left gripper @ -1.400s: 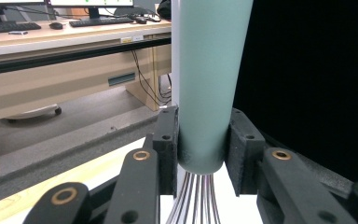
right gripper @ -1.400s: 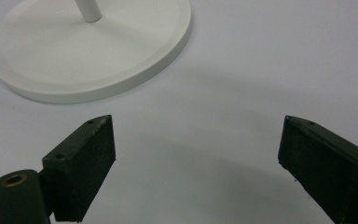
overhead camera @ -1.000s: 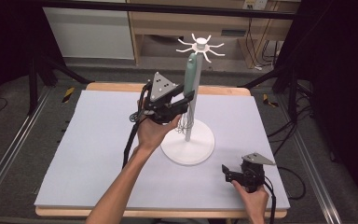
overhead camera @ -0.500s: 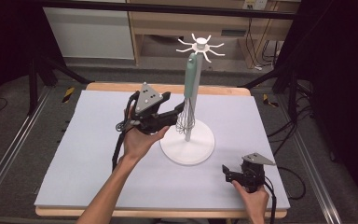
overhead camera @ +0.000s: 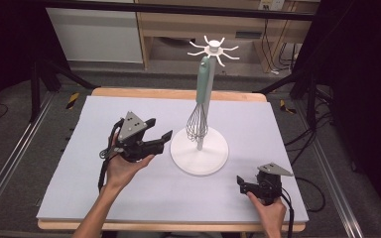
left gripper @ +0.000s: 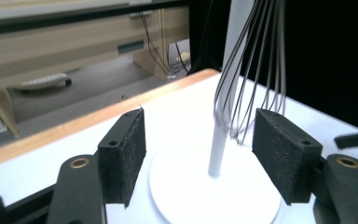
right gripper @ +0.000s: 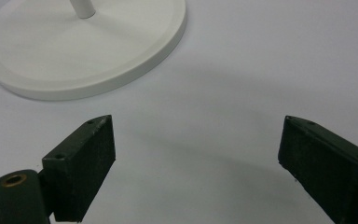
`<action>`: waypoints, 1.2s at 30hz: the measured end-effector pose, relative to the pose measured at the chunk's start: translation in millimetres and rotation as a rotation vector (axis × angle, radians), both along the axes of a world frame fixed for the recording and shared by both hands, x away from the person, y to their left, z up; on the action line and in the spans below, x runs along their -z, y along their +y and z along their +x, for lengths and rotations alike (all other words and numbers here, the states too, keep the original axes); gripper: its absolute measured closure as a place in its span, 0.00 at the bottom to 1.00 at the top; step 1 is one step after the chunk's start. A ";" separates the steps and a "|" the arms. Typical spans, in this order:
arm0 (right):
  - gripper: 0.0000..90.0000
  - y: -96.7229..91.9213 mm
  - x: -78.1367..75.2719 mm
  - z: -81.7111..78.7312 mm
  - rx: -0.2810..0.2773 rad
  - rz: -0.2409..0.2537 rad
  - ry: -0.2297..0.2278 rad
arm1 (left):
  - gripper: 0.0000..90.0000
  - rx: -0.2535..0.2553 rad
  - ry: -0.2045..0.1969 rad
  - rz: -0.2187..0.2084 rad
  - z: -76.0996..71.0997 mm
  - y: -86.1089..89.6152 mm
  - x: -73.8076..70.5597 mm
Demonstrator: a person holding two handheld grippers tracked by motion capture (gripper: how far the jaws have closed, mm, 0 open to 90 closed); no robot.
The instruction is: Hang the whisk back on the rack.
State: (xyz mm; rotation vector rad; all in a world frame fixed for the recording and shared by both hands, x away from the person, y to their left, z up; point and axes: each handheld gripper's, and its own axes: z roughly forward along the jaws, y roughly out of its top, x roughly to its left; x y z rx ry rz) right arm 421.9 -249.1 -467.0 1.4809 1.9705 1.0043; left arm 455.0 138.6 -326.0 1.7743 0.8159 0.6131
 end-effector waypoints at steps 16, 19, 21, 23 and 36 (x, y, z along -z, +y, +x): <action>0.12 -1.3 1.8 0.0 0.014 -0.004 0.008 | 0.33 -0.052 0.100 0.043 -11.6 43.9 61.4; 0.12 -1.3 2.2 0.3 0.018 -0.004 0.013 | 0.33 -0.066 0.112 0.049 -12.4 51.1 68.9; 0.12 -1.5 3.0 0.8 0.022 -0.003 0.016 | 0.33 -0.083 0.130 0.060 -12.6 59.5 77.6; 0.11 -1.9 4.4 2.2 0.030 -0.009 0.024 | 0.32 -0.101 0.142 0.071 -13.0 66.6 85.9; 0.10 -3.8 5.7 2.9 0.037 -0.019 0.031 | 0.33 -0.236 0.236 0.136 -12.9 113.9 123.9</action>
